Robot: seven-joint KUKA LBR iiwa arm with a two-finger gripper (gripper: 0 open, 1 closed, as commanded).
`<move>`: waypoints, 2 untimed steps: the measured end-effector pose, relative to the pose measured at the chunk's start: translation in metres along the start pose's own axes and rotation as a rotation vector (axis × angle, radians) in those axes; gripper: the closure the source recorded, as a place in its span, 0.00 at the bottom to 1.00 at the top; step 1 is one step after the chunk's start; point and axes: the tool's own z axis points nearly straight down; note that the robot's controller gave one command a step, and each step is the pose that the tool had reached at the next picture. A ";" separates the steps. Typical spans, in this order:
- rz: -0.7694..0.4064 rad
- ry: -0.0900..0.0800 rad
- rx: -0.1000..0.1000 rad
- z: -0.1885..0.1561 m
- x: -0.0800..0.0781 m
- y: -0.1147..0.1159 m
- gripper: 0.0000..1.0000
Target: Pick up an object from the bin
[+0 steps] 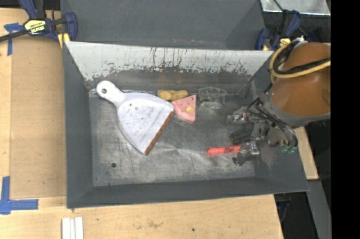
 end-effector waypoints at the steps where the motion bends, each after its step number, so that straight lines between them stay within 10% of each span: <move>1: -0.038 0.001 0.000 0.082 0.004 -0.019 0.00; 2: 0.002 0.004 -0.001 0.107 -0.006 -0.021 0.00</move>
Offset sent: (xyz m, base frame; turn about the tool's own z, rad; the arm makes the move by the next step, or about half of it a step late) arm 0.0122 -0.0164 -0.0974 0.0596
